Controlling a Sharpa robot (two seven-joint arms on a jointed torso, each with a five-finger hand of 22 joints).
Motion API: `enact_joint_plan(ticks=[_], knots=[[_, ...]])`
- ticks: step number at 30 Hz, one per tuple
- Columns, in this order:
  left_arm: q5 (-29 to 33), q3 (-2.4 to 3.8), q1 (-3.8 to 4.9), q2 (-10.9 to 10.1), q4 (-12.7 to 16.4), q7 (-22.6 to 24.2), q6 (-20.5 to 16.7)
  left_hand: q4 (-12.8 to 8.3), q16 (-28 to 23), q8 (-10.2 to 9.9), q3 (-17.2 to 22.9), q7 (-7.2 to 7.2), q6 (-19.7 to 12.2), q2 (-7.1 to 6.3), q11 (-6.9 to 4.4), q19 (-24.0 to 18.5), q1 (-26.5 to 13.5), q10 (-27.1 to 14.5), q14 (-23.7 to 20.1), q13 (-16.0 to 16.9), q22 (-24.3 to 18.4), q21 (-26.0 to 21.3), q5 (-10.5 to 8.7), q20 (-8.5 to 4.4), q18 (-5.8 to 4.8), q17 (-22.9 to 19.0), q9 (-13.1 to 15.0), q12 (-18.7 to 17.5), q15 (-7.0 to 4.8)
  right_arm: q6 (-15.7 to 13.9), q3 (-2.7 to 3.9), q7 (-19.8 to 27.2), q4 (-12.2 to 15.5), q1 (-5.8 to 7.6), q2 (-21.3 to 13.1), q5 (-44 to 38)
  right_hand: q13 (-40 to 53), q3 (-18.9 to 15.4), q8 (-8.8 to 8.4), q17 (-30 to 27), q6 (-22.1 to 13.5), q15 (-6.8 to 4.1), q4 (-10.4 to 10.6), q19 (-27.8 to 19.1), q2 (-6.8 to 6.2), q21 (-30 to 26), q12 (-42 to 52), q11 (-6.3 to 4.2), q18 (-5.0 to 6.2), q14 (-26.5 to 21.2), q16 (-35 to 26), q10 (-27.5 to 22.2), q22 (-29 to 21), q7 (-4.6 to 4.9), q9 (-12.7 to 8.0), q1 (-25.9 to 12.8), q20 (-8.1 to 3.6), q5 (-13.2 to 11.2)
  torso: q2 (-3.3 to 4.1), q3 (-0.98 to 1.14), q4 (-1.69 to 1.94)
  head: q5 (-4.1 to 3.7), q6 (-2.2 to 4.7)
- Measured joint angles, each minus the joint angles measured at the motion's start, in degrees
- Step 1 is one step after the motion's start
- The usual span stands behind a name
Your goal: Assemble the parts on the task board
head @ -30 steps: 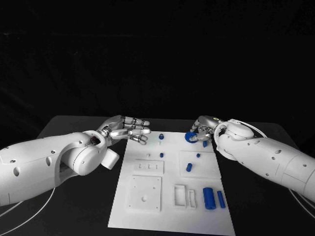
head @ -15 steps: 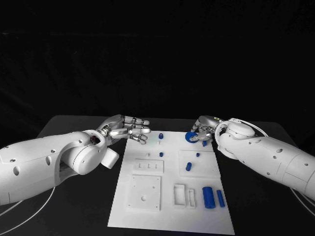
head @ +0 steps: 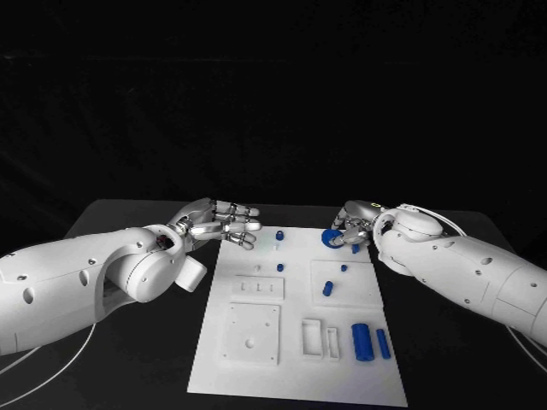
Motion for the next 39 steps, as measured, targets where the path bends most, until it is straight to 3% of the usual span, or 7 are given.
enact_joint_plan(ticks=[8,12,13,17,22,30,39], knots=[[0.0,0.0,0.0,0.0,-0.07,-0.04,0.03,0.0,0.0,0.0,0.0,0.0,0.0,0.0,0.0,0.0,0.0,0.0,0.0,0.0,0.0,0.0,0.0,0.0,-0.01,0.0,0.0,0.0,0.0,0.19,0.01,0.0,0.09,0.01,-0.09,-0.14,0.0,4.09,-0.01,0.08,0.0,0.0,-2.46,-0.2,-0.33,0.44,0.0,0.0,-0.01,0.0,0.0,0.0,0.0,0.0,-0.01,-1.13,-0.03,2.51,-0.01,-0.01,-0.01,0.04,-0.01],[0.0,0.0,0.0,0.0,-0.1,-0.06,0.04,0.0,0.0,0.0,0.0,0.0,0.0,0.0,0.0,-0.13,0.0,0.0,0.0,0.0,0.0,0.0,0.0,-0.13,-0.02,0.04,0.0,0.0,0.0,0.31,0.01,0.02,0.29,0.01,-0.2,-0.19,0.63,9.79,-0.1,0.24,0.01,0.0,-4.64,-0.4,-1.11,1.21,0.88,-0.02,0.1,0.0,0.0,0.01,0.0,0.0,-0.02,-2.3,-0.02,6.32,0.0,-0.01,-0.01,0.04,0.23],[0.0,0.0,0.0,0.0,-0.11,-0.07,0.04,0.0,0.0,0.0,0.0,0.0,0.0,0.0,0.0,-0.22,0.0,0.0,0.0,0.0,0.0,0.0,0.0,-0.22,-0.04,0.04,0.0,0.0,0.0,0.35,0.01,0.02,0.33,0.01,-0.21,-0.21,0.77,12.6,-0.12,0.32,0.34,0.0,-5.67,-0.7,-1.6,1.8,0.92,-0.21,0.76,0.0,0.0,0.21,-0.01,-0.09,-0.02,-3.32,-0.12,7.4,0.01,0.0,-0.01,0.02,0.28],[0.0,0.0,0.0,0.03,-0.14,-0.12,0.05,0.0,0.0,0.0,0.0,0.0,0.0,0.0,0.0,-0.22,0.0,0.0,0.0,0.0,-0.01,0.0,0.0,-0.22,-0.05,0.04,0.0,0.0,0.0,0.39,0.0,0.02,0.52,0.01,-0.25,-0.38,1.58,17.58,-0.16,0.59,1.61,0.0,-7.71,-1.1,-1.86,3.71,2.05,-0.51,0.92,0.0,0.36,0.58,-0.01,-0.13,-0.07,-4.79,-0.13,7.97,0.01,0.01,-0.01,-0.01,0.32],[0.0,0.0,0.0,0.03,-0.16,-0.18,0.06,0.0,0.0,0.0,0.0,0.0,0.0,0.0,0.0,-0.21,0.0,0.0,0.0,0.0,-0.01,0.0,0.0,-0.21,-0.07,0.04,0.0,0.0,0.0,0.29,-0.01,-0.18,0.85,0.0,-0.31,-0.77,2.52,17.96,-0.14,0.91,3.19,-0.24,-7.84,-1.31,-1.34,4.43,3.33,-0.6,0.92,0.24,0.61,1.05,-0.01,-0.68,-0.08,-5.32,-0.33,2.86,0.01,-0.01,-0.01,-0.02,0.29],[-0.01,0.0,0.0,-0.01,-0.11,-0.25,0.06,-0.15,0.0,0.0,0.15,0.0,0.0,0.0,0.2,-0.21,0.0,-0.2,0.0,0.0,-0.01,0.25,0.0,-0.21,-0.12,0.09,0.0,0.0,0.0,-0.75,-0.09,-1.02,2.25,-0.12,-0.37,-2.74,3.31,14.97,-0.1,1.17,5.2,-0.25,-4.86,-1.31,-0.52,4.66,4.49,-0.61,0.91,0.25,0.98,2.06,-0.01,-1.27,0.09,-5.02,-0.33,-8.18,-0.03,-0.02,-0.04,0.08,0.36],[-0.01,0.0,0.0,-0.11,-0.01,-0.31,0.05,-0.15,-0.01,0.0,0.15,0.0,0.0,0.0,0.2,-0.21,0.0,-0.2,0.0,0.0,-0.01,0.25,0.0,-0.21,-0.14,0.09,0.0,0.0,0.0,-3.18,-0.15,-2.41,5.94,0.2,-0.85,-6.42,3.44,13.94,-0.1,1.23,5.84,-0.25,-1.91,-1.3,-1.2,4.65,4.49,-0.62,0.91,0.24,1.15,2.46,0.04,-1.53,0.1,-3.6,-0.33,-9.96,-0.05,-0.1,-0.01,0.12,0.58]])
